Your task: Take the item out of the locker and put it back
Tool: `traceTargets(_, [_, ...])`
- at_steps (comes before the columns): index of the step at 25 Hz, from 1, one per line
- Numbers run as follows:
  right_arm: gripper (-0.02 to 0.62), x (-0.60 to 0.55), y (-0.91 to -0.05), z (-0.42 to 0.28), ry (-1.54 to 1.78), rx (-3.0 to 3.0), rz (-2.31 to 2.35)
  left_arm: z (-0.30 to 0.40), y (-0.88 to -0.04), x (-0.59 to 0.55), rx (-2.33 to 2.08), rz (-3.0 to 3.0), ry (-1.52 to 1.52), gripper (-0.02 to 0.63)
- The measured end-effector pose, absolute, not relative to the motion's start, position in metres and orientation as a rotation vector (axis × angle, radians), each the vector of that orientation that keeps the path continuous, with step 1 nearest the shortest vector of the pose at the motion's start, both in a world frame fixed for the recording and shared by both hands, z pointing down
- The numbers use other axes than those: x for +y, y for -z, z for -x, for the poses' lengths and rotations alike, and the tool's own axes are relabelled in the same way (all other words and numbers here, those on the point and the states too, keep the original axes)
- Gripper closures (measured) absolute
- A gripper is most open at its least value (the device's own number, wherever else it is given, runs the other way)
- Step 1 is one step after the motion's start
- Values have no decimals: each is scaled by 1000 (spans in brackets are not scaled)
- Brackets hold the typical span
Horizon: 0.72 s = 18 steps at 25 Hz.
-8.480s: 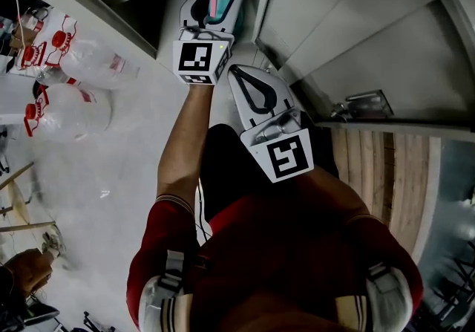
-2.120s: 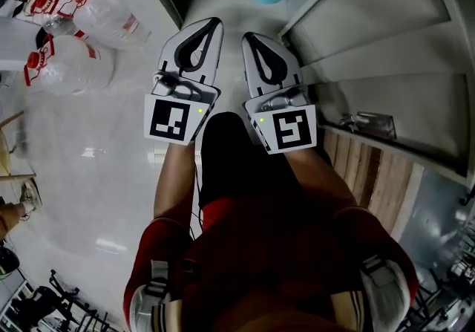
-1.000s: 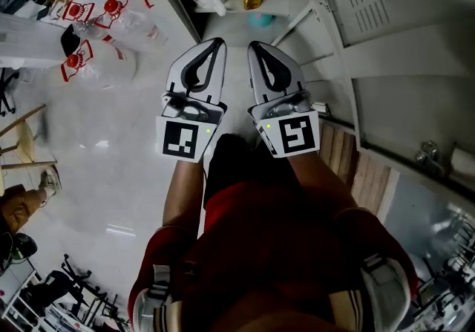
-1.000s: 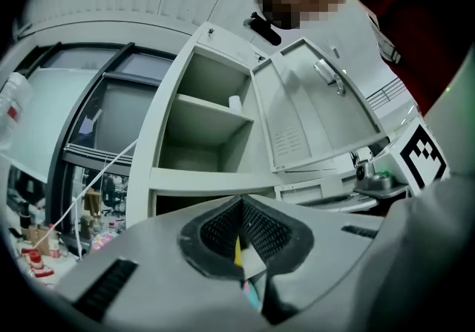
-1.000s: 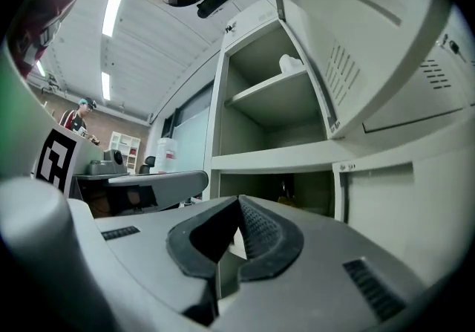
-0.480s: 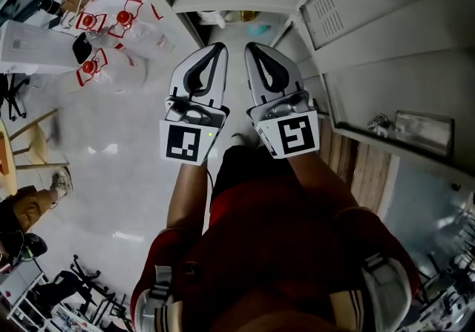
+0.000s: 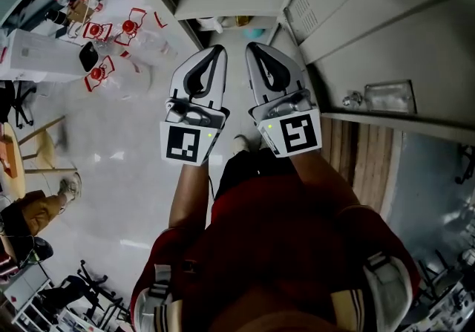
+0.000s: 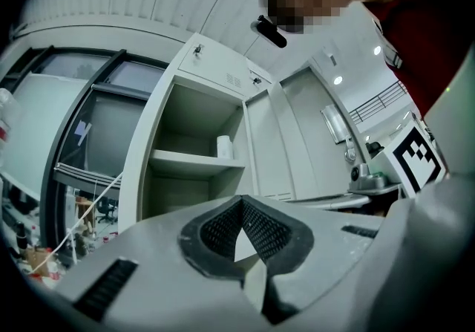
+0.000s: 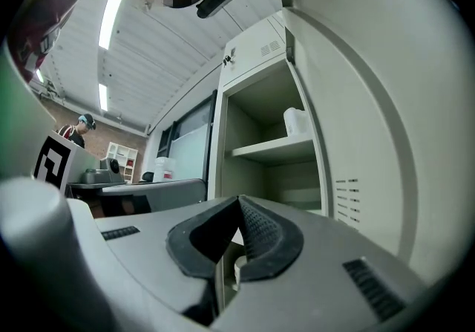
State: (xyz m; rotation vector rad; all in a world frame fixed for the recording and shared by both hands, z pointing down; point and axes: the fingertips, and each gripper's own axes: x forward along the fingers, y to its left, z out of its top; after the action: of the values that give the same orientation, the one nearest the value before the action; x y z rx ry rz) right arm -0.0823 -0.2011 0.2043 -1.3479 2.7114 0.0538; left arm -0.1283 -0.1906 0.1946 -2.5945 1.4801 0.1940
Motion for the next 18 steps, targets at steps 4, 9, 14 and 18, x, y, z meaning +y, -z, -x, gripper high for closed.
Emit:
traceTargets(4, [598,-190,-195,76,-75,2699,1330,121,-186,-182,1455,2589,-194,598])
traceTargets(9, [598,-173,-185,71,-90,2687,1301,121,-180,-166,1463,2589,-187,598])
traceTargets(14, [598,-157,-178,66,-97,2683,1277,118,-170,-149,1450,2577,-190,598])
traceTargets(18, [598,-146,-172,61,-104,2682,1271,115,-163,-137,1443,2572,-199,598])
